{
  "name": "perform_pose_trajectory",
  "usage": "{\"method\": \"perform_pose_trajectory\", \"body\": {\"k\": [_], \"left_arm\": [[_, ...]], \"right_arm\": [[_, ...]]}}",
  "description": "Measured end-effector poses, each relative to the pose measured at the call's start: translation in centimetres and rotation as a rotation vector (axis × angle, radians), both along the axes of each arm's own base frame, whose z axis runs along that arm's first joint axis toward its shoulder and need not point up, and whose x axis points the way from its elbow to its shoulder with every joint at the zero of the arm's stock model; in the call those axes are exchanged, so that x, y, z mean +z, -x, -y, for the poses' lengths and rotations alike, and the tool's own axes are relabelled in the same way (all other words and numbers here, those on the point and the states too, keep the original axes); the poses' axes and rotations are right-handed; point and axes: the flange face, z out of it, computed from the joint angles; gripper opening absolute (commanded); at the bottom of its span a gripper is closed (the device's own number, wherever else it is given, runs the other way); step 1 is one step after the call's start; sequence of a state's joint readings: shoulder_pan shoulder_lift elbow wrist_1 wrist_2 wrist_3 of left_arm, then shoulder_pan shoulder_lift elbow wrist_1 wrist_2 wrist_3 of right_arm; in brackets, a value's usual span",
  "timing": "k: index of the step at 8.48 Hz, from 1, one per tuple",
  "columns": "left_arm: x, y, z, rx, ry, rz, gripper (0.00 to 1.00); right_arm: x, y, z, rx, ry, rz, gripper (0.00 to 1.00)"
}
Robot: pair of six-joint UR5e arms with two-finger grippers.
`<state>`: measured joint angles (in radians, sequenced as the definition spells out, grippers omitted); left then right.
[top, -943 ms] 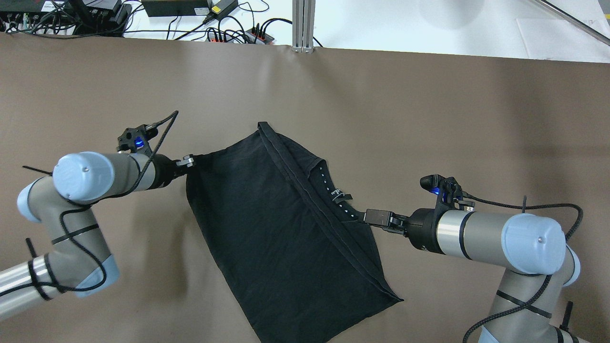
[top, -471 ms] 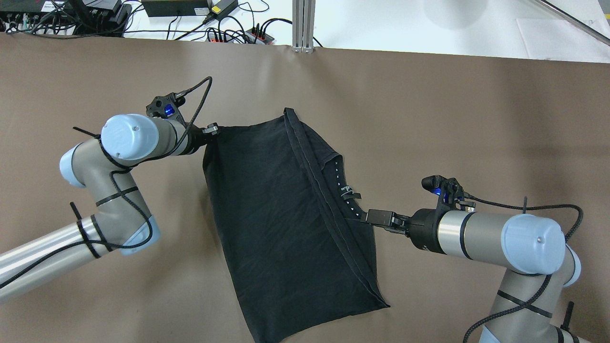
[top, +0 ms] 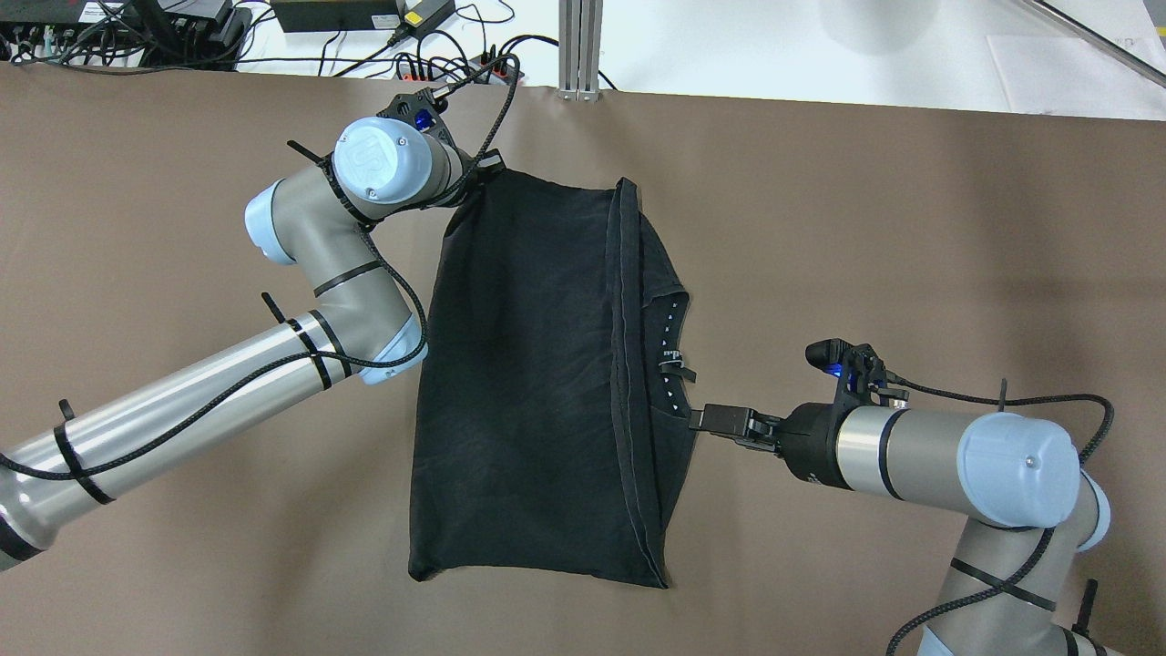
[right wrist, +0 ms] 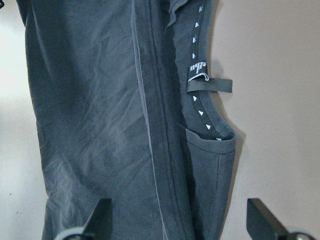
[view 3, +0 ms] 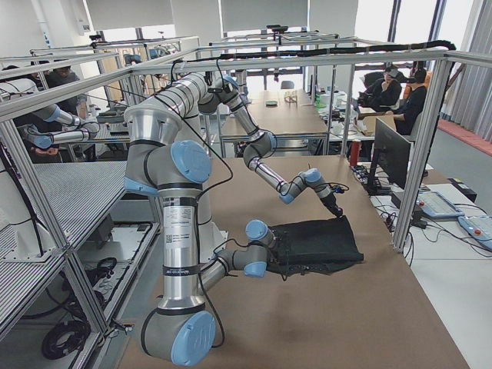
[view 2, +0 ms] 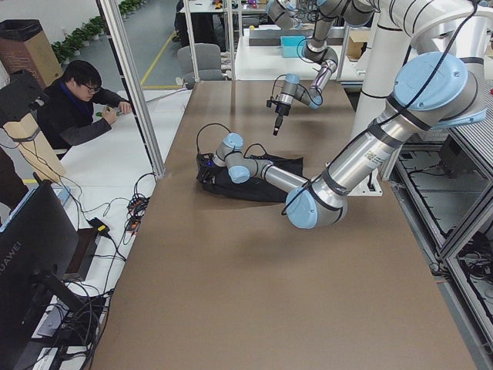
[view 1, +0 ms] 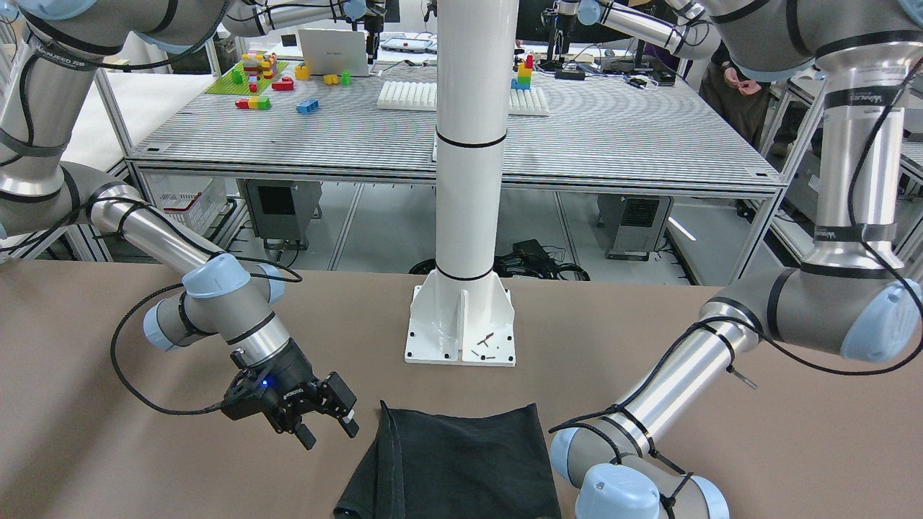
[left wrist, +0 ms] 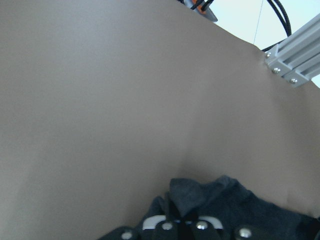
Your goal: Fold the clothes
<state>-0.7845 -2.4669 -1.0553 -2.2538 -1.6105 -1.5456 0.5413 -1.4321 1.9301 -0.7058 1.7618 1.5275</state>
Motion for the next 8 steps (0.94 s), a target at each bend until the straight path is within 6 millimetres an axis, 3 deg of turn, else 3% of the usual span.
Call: {"method": "perform_pose_trajectory", "body": {"k": [2, 5, 8], "left_arm": [[0.5, 0.1, 1.1, -0.049, -0.013, 0.027, 0.95], [0.3, 4.2, 3.5, -0.004, -0.062, 0.054, 0.95], [1.2, 6.9, 2.4, 0.038, -0.092, 0.041, 0.95]], "right_arm": [[-0.3, 0.2, -0.1, -0.003, -0.002, 0.003, 0.94], [-1.0, 0.6, 0.5, 0.001, 0.006, -0.019, 0.94], [-5.7, 2.0, 4.1, 0.034, -0.027, -0.156, 0.94]]}}
